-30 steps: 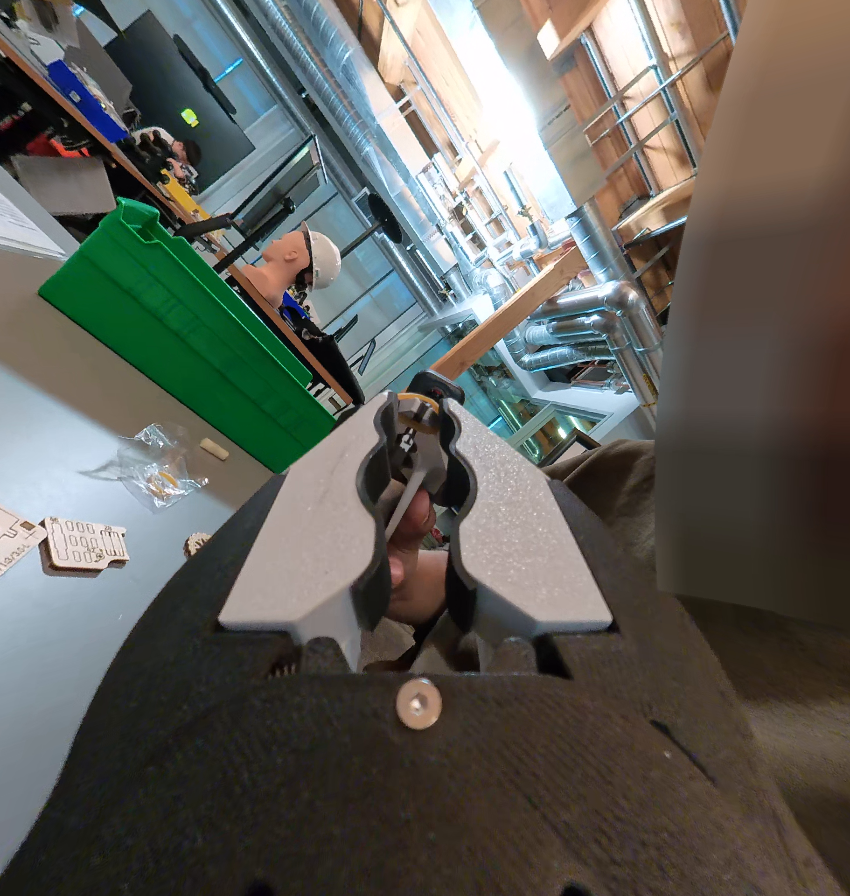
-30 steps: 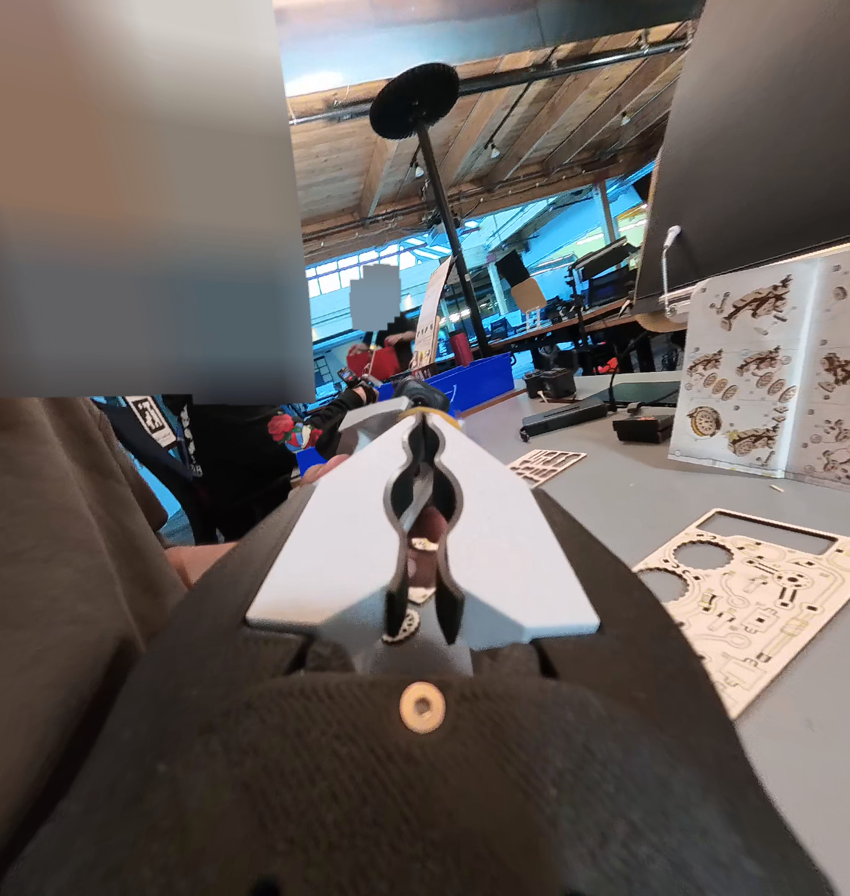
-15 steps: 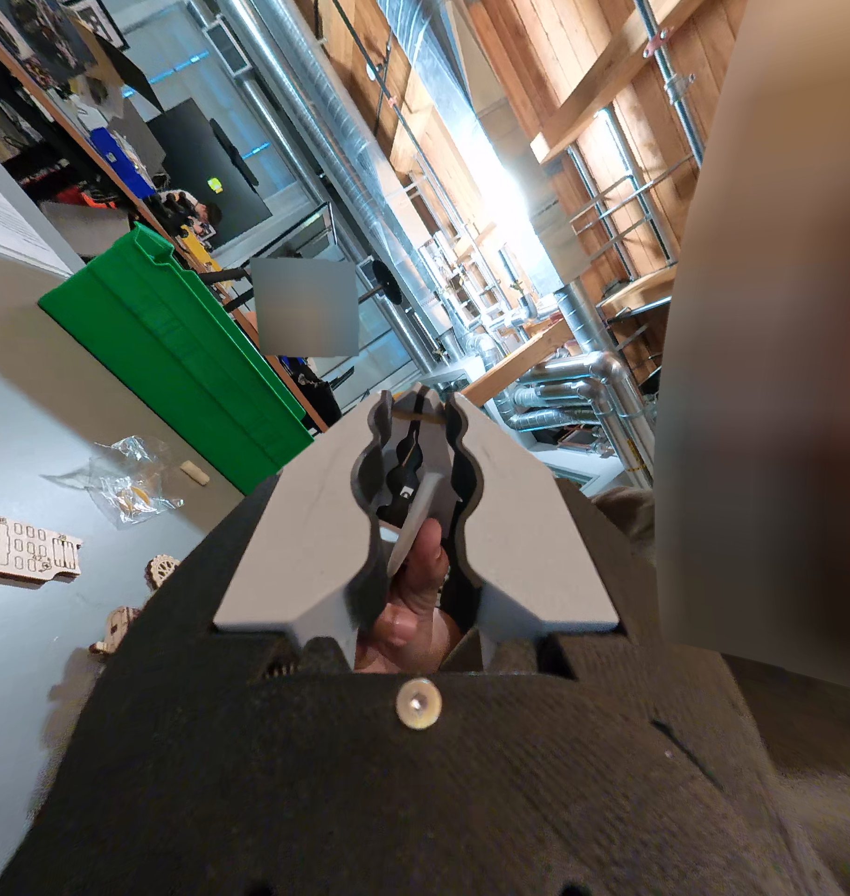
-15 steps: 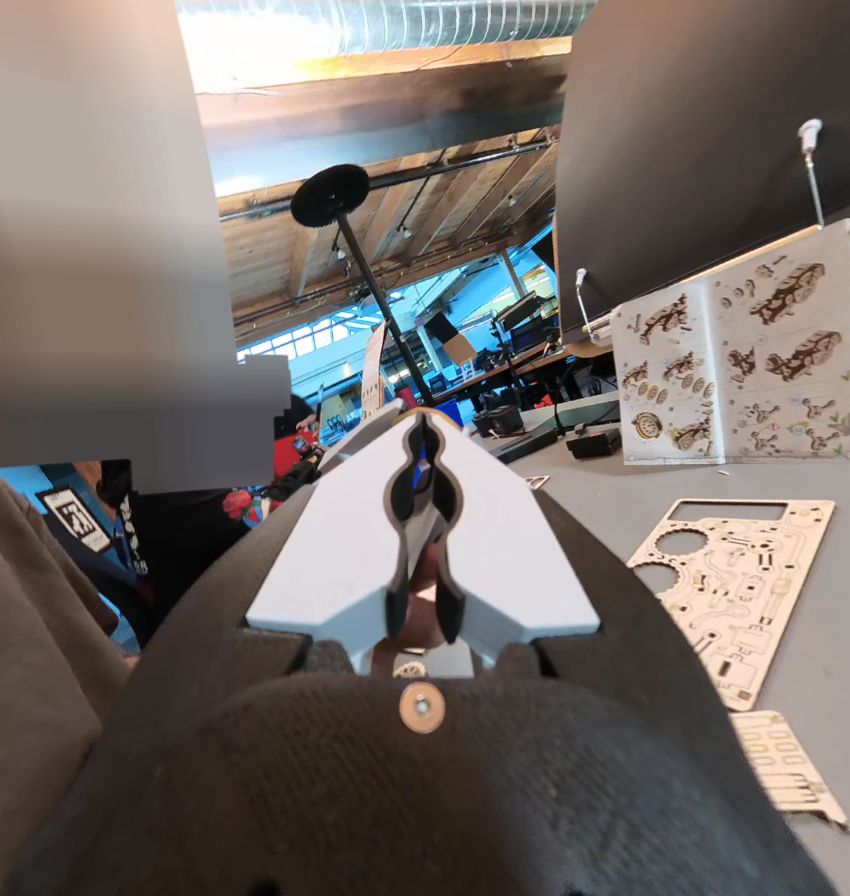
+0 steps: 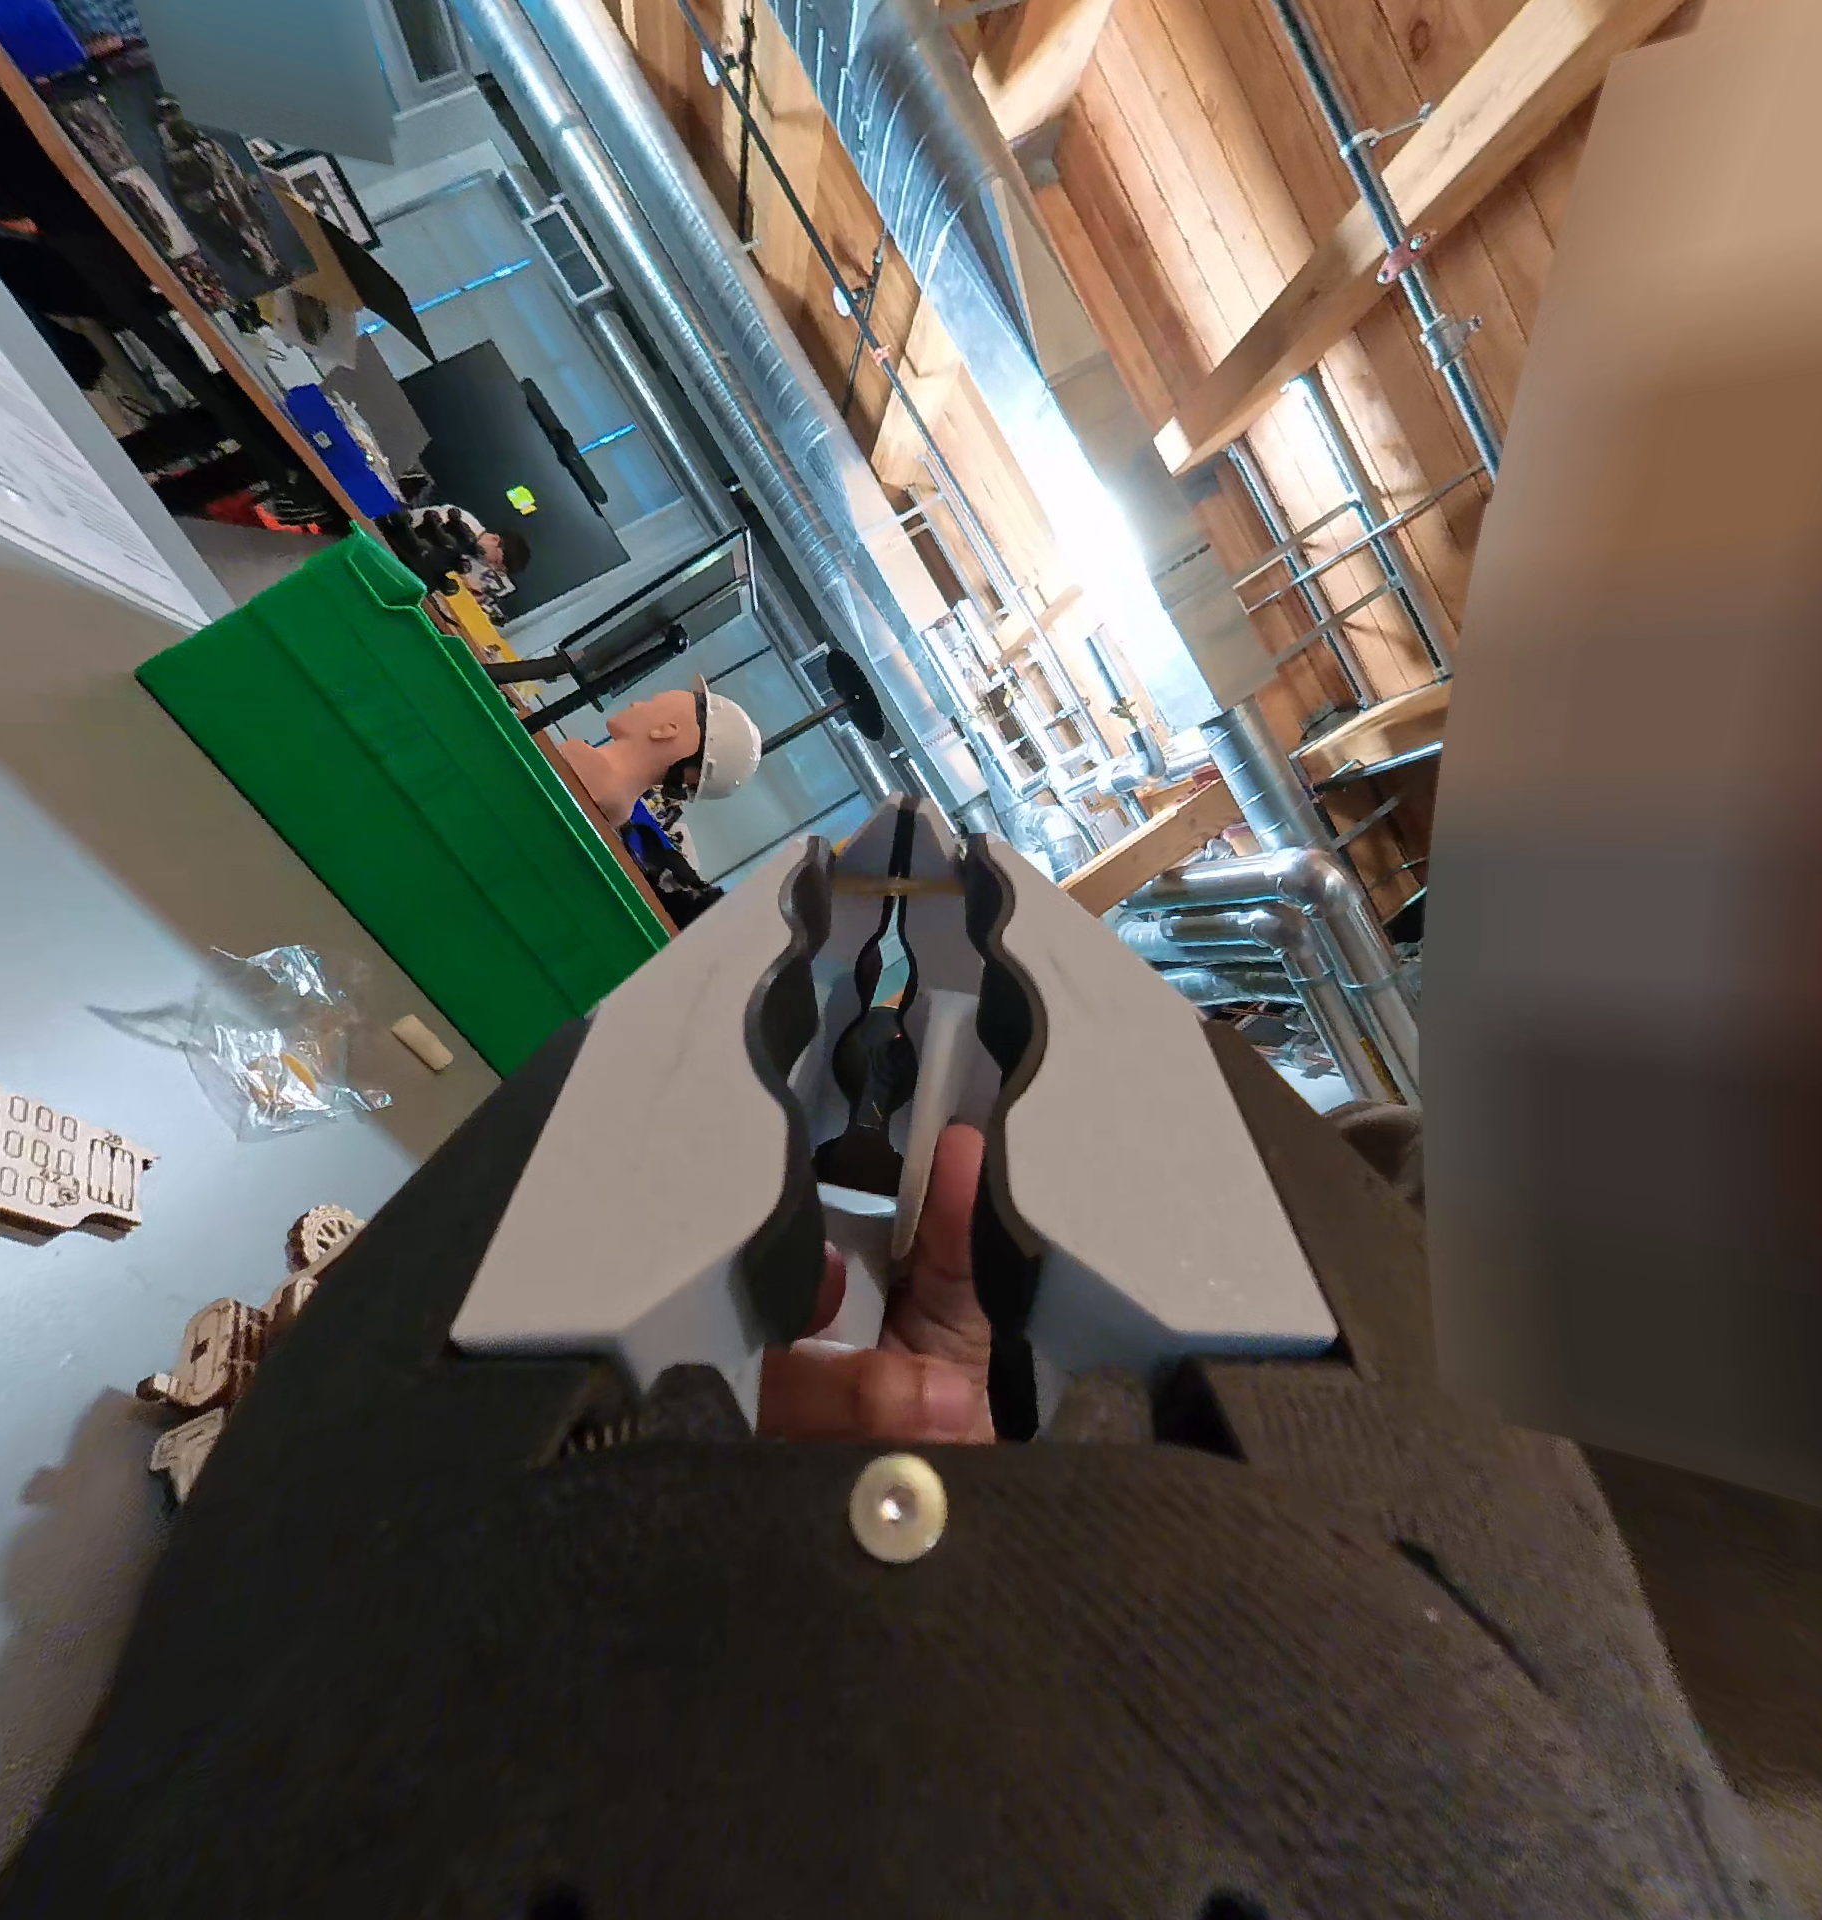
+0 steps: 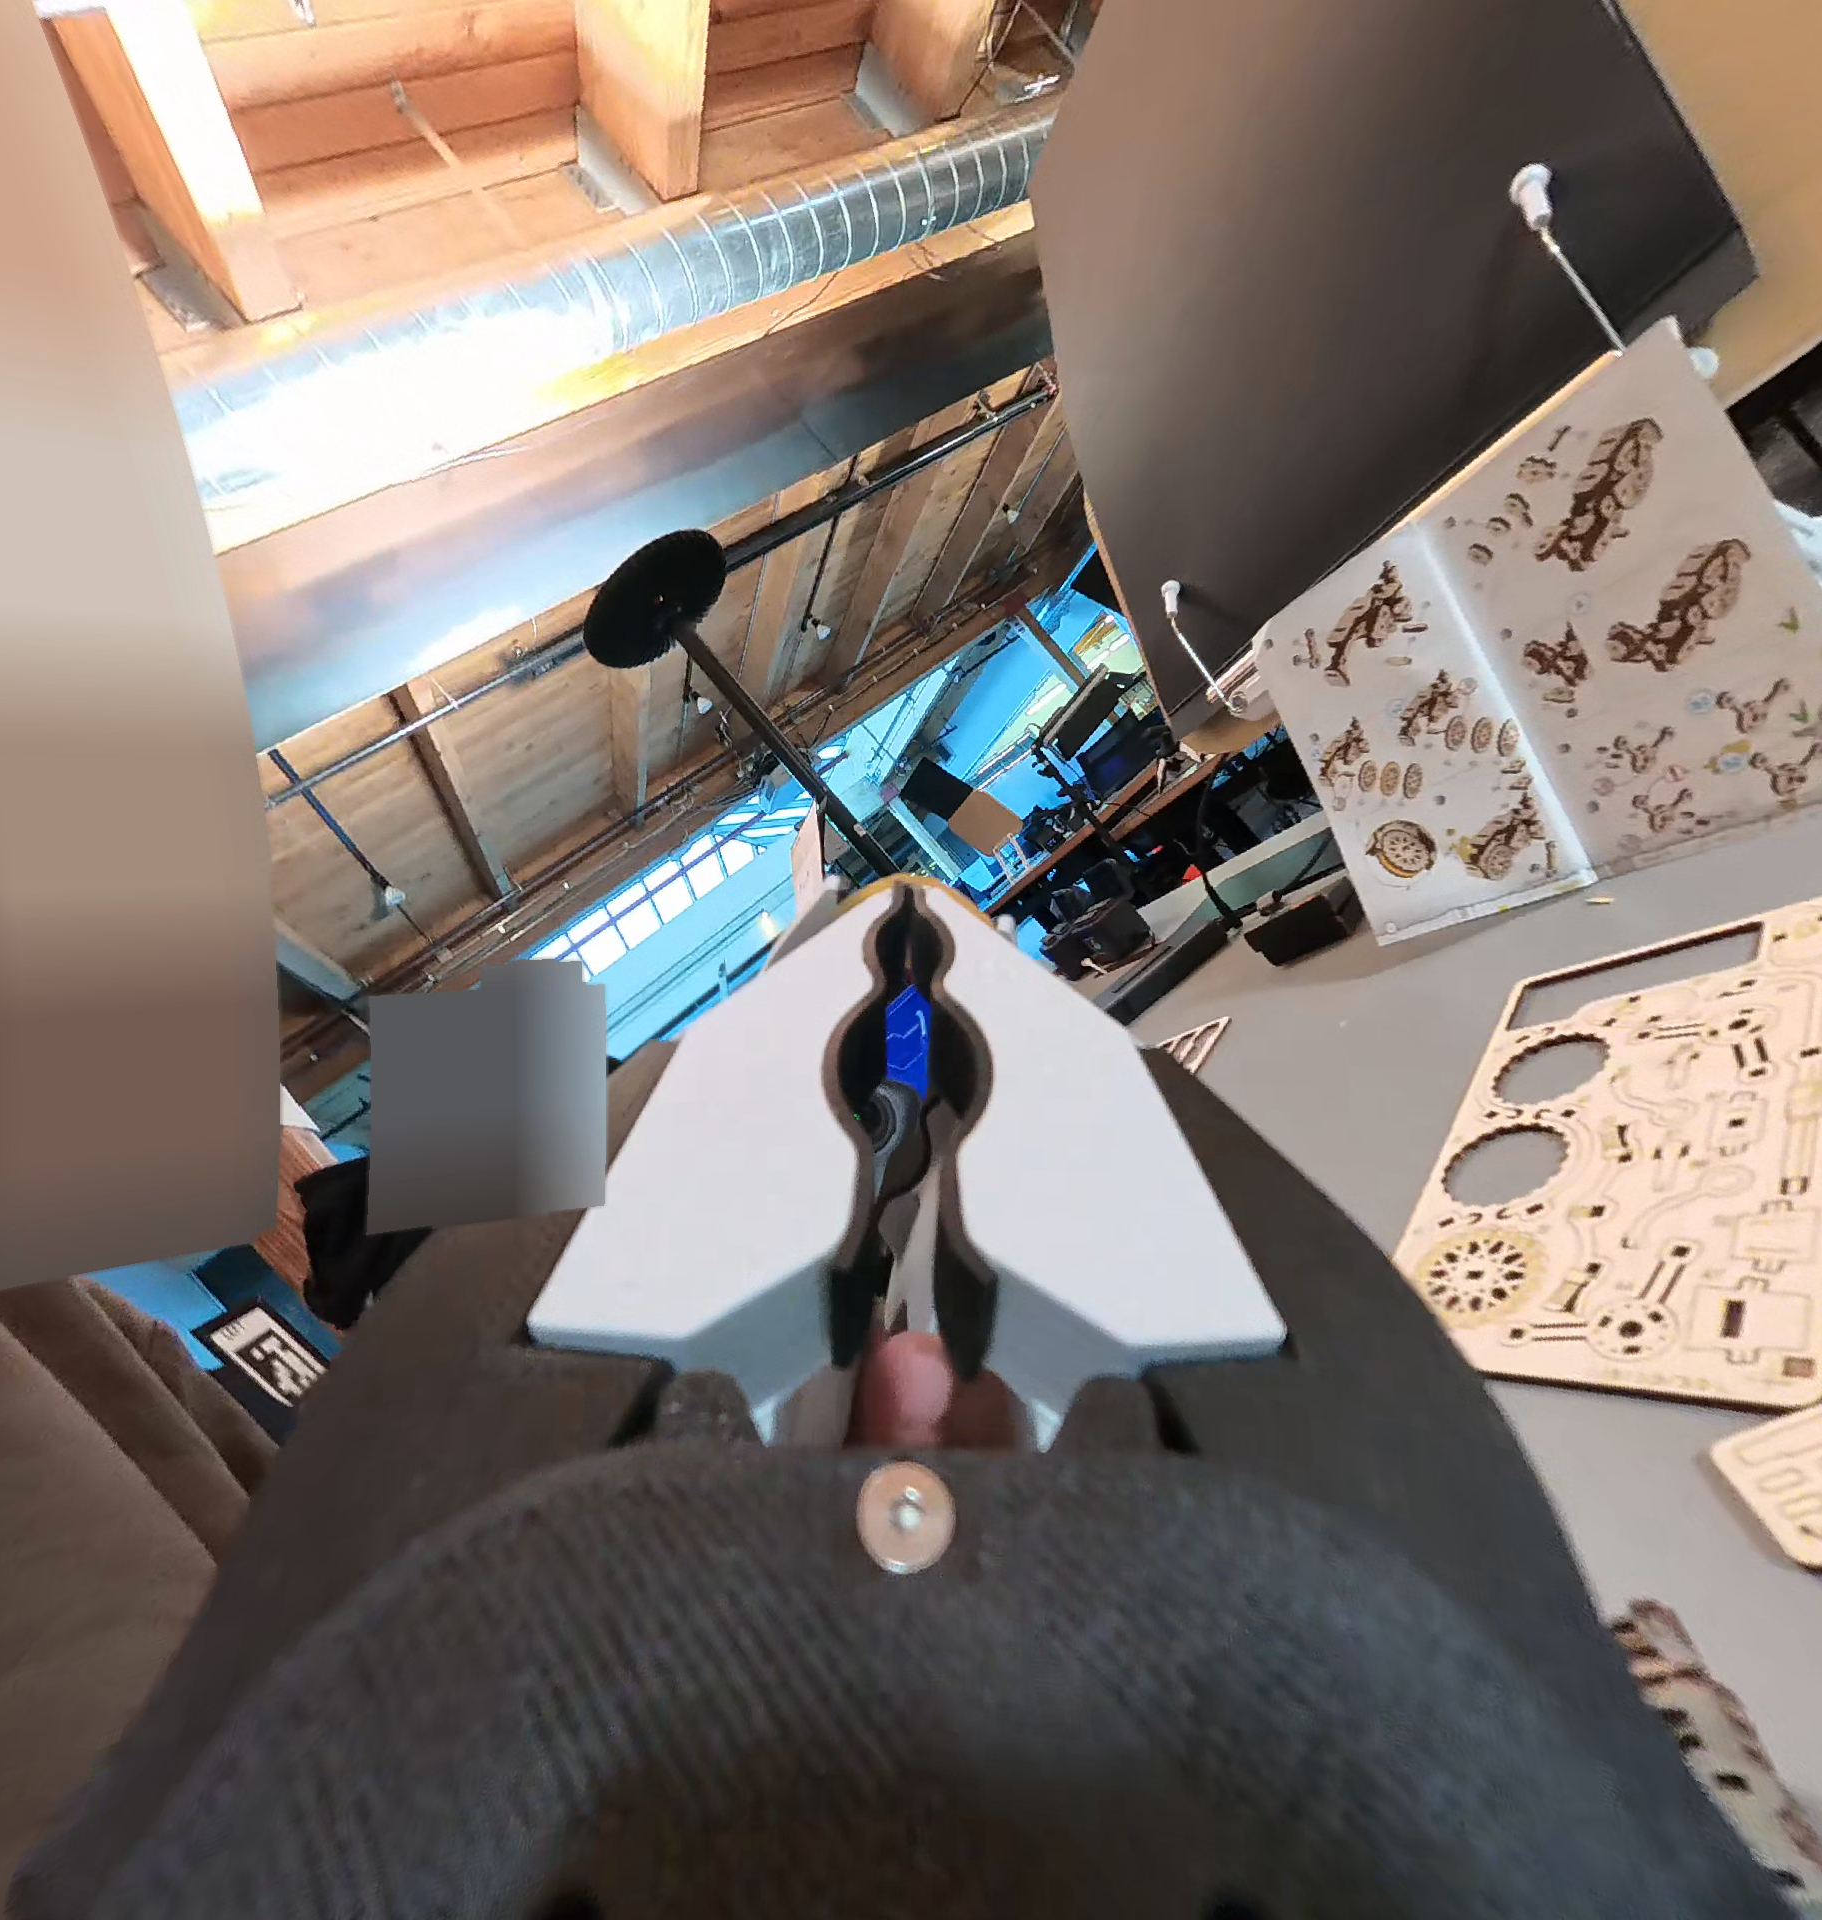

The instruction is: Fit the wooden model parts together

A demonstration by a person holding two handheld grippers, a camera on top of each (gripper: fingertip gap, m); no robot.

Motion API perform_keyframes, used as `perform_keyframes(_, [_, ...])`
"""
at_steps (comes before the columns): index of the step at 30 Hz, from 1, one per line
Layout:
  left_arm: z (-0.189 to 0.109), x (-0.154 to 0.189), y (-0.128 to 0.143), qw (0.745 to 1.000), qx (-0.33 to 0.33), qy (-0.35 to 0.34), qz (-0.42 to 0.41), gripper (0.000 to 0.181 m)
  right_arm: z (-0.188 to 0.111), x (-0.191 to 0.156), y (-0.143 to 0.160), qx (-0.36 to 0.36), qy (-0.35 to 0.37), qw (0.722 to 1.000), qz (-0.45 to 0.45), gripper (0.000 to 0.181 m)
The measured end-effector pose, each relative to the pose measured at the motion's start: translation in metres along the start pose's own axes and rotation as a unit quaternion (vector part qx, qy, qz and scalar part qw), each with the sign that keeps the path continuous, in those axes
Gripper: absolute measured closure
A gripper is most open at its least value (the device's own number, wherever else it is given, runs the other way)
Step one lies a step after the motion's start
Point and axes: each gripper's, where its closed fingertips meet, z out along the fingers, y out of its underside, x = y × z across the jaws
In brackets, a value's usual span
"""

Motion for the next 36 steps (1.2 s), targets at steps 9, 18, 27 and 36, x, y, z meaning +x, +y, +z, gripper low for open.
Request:
perform_keyframes(9, [0.001, -0.005, 0.002, 0.999, -0.009, -0.024, 0.026, 0.145, -0.001, 0.004, -0.003, 0.015, -0.005, 0.994, 0.112, 0.181])
perform_keyframes(18, [-0.003, -0.006, 0.001, 0.991, -0.062, -0.043, 0.113, 0.146, 0.001, 0.0, 0.002, 0.002, -0.079, 0.968, 0.238, 0.181])
perform_keyframes(27, [-0.007, -0.004, 0.002, 0.987, -0.108, -0.029, 0.117, 0.144, 0.002, -0.008, 0.026, -0.166, -0.146, 0.972, 0.078, 0.181])
perform_keyframes(36, [-0.007, -0.003, 0.003, 0.988, -0.106, -0.025, 0.11, 0.145, 0.001, -0.008, 0.03, -0.184, -0.14, 0.973, 0.002, 0.181])
